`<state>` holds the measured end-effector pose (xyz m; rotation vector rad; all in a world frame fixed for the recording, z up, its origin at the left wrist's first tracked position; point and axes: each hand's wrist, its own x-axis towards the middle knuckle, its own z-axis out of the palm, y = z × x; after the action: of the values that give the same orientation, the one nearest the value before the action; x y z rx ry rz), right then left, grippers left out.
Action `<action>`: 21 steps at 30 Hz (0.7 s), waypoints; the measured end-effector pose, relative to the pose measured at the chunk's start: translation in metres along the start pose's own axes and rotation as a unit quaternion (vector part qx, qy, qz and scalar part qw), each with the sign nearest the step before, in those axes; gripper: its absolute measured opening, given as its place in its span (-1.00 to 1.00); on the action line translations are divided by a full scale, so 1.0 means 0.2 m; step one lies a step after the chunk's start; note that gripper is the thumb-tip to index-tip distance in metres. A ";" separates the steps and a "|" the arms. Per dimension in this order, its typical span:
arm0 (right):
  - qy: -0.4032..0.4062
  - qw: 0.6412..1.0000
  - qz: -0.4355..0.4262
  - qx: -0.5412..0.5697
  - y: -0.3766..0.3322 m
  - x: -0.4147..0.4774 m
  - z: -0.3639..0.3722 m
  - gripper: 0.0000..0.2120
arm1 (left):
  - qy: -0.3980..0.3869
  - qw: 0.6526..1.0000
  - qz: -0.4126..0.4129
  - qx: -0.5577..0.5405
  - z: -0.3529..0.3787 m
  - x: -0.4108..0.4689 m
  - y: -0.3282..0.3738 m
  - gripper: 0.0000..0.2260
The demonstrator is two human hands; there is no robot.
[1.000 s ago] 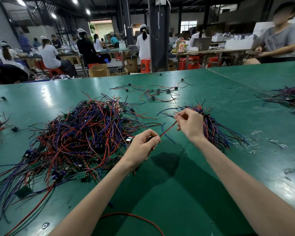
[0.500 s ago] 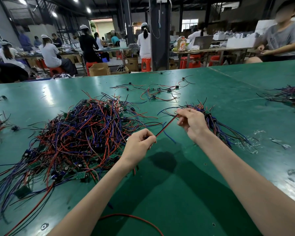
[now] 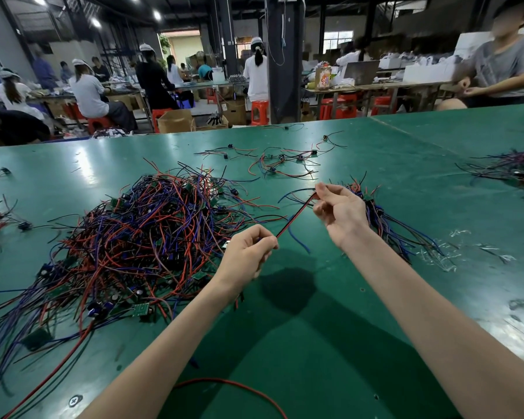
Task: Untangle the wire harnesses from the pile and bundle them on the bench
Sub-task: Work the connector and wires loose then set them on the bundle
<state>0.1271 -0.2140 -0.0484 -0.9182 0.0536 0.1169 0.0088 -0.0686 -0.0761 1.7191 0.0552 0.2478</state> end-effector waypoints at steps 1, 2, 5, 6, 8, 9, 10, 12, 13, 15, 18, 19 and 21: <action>0.011 0.996 -0.052 -0.068 0.01 0.01 0.00 -0.85 | -0.003 1.000 0.002 -0.003 0.01 0.00 0.00 -0.81; 0.021 0.979 -0.126 -0.161 0.03 0.01 -0.01 -0.85 | -0.008 1.000 0.005 -0.004 0.01 0.00 0.00 -0.81; -0.002 0.776 -0.456 -0.436 0.06 0.01 -0.05 -0.89 | -0.019 1.000 0.017 0.000 0.02 -0.01 0.00 -0.79; -0.017 0.700 -0.533 -0.475 0.07 0.02 -0.06 -0.90 | -0.022 1.000 0.018 0.000 0.02 -0.01 0.00 -0.79; -0.025 0.644 -0.584 -0.493 0.08 0.02 -0.07 -0.91 | -0.028 0.999 0.017 -0.004 0.02 -0.01 0.00 -0.78; -0.023 0.642 -0.587 -0.493 0.08 0.03 -0.07 -0.91 | -0.030 0.999 0.016 -0.005 0.02 -0.02 0.00 -0.79; -0.022 0.648 -0.581 -0.491 0.08 0.03 -0.07 -0.90 | -0.031 0.999 0.015 -0.007 0.02 -0.02 0.00 -0.80; -0.016 0.690 -0.533 -0.489 0.08 0.02 -0.07 -0.90 | -0.033 0.999 0.010 -0.014 0.02 -0.01 0.00 -0.81; -0.011 0.742 -0.474 -0.474 0.07 0.03 -0.07 -0.89 | -0.034 0.999 0.006 -0.016 0.02 -0.01 0.00 -0.81; -0.006 0.875 -0.297 -0.382 0.04 0.04 -0.06 -0.88 | -0.033 0.999 -0.001 -0.018 0.02 -0.01 0.00 -0.80; 0.006 0.992 -0.029 -0.124 0.01 0.05 -0.05 -0.90 | -0.030 0.999 -0.010 -0.017 0.02 -0.01 0.00 -0.80; 0.005 0.998 0.039 -0.057 0.00 0.06 -0.06 -0.91 | -0.031 0.999 -0.013 -0.019 0.02 0.00 0.00 -0.80; -0.006 0.993 0.117 0.006 0.01 0.06 -0.06 -0.92 | -0.035 0.999 -0.018 -0.022 0.02 -0.01 -0.01 -0.80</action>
<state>0.1381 -0.2222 -0.0586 -0.8971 0.1512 0.3394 0.0078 -0.0735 -0.0787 1.6798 0.0294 0.1620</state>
